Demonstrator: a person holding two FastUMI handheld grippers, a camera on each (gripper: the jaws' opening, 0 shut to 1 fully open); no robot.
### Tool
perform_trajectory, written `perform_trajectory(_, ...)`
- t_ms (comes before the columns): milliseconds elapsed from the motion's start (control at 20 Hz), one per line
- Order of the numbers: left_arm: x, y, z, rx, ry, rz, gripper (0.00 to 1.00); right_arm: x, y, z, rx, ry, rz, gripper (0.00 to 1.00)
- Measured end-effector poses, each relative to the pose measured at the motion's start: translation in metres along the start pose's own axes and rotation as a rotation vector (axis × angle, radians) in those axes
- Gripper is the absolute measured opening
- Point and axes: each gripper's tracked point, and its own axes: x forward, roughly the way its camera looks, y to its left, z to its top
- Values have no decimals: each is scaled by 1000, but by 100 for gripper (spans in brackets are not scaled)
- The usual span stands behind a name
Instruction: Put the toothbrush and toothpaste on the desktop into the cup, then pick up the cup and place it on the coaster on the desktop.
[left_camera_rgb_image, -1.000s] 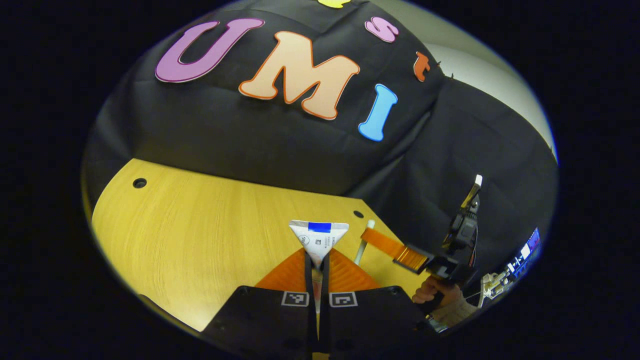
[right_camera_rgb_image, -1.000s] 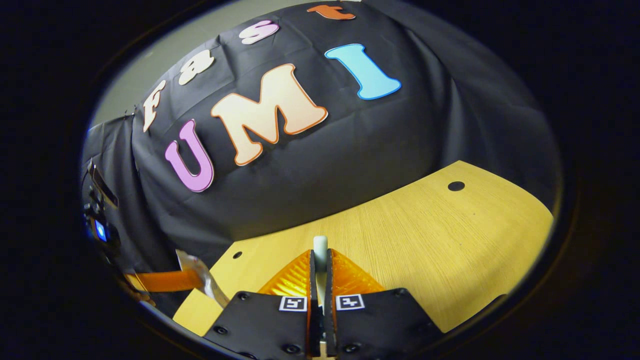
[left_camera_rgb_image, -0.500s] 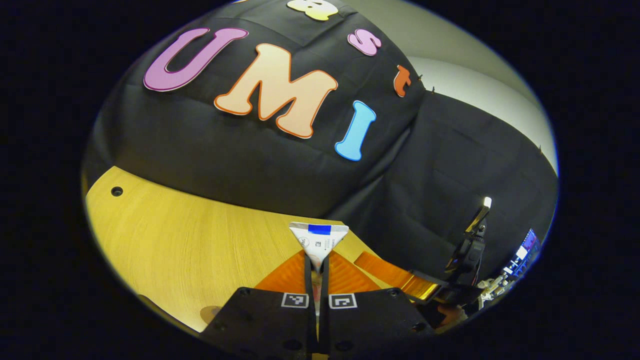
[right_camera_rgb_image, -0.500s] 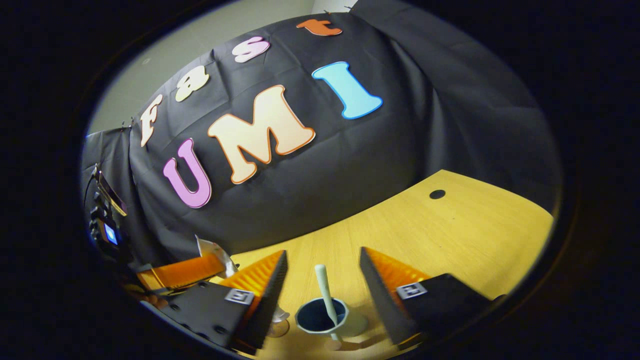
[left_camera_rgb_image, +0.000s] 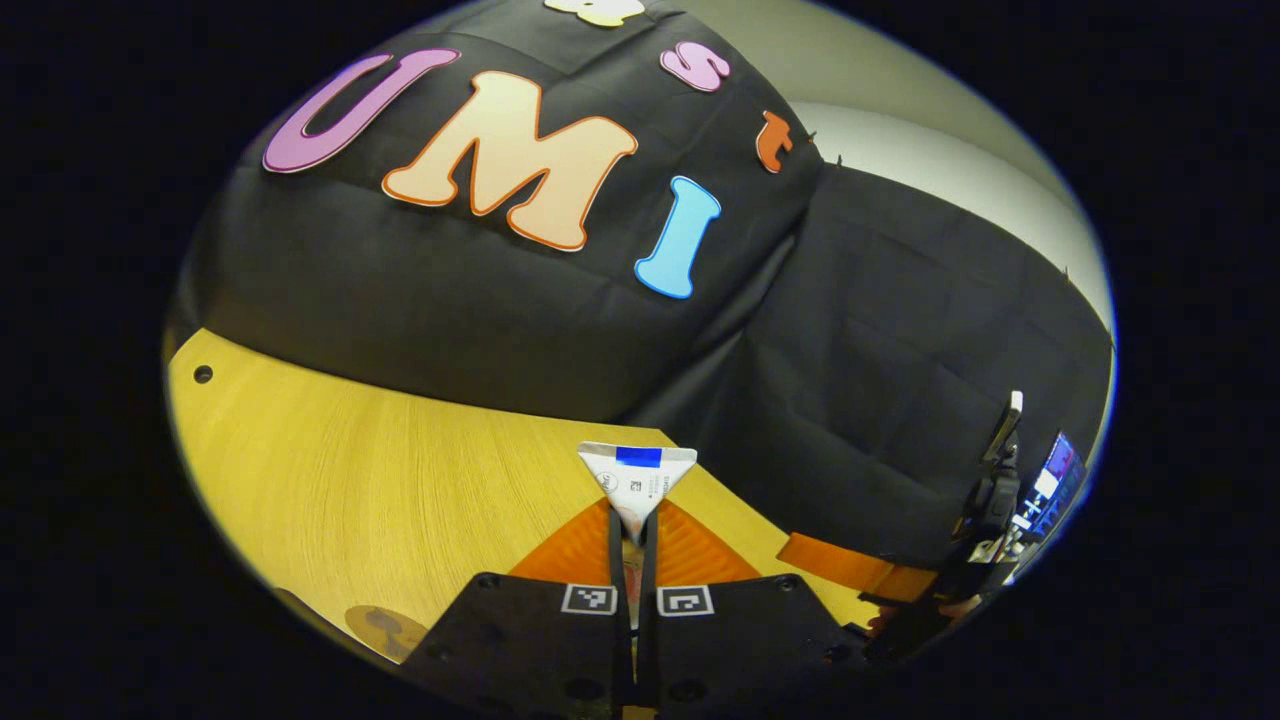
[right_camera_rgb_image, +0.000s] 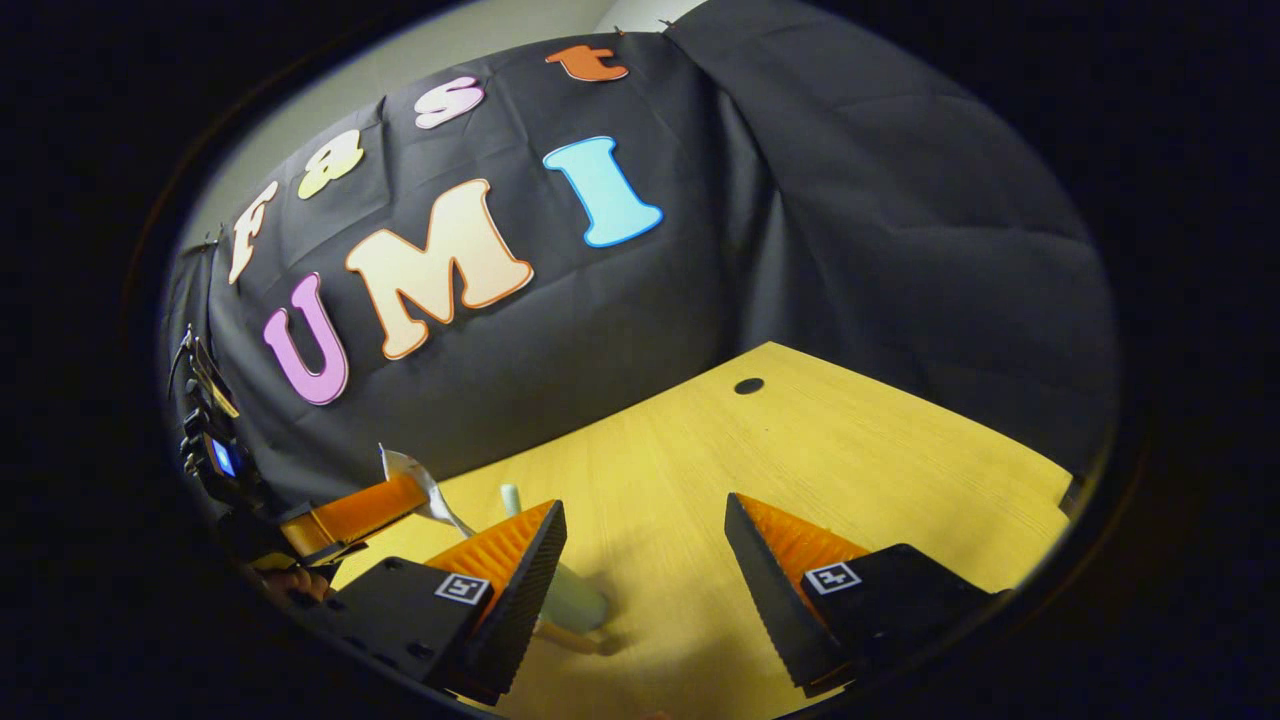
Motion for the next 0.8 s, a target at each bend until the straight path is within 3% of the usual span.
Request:
perform_trajectory(200,5,-8,-15,61,5,-33,0,-14,-14,-2,-57,5,-29,98)
perform_trajectory(450,4,-5,-40,105,46,3,7,-28,-20,-2,-54,8,-33,98)
perform_trajectory(500,4,-5,-38,105,34,3,8,-31,-21,-2,-57,12,-33,93)
perform_trajectory(550,3,-8,-40,105,35,-1,15,-33,-21,-3,-61,16,-30,98)
perform_trajectory(600,1,-8,-41,111,44,12,27,-35,-22,-4,-66,22,-27,93)
perform_trajectory(650,-1,-7,-46,119,54,16,48,-37,-22,-6,-72,27,-25,98)
perform_trajectory(700,-4,-9,-47,124,57,16,60,-39,-21,-6,-77,33,-22,93)
perform_trajectory(800,-7,-9,-46,132,51,24,70,-42,-18,-9,-88,47,-7,98)
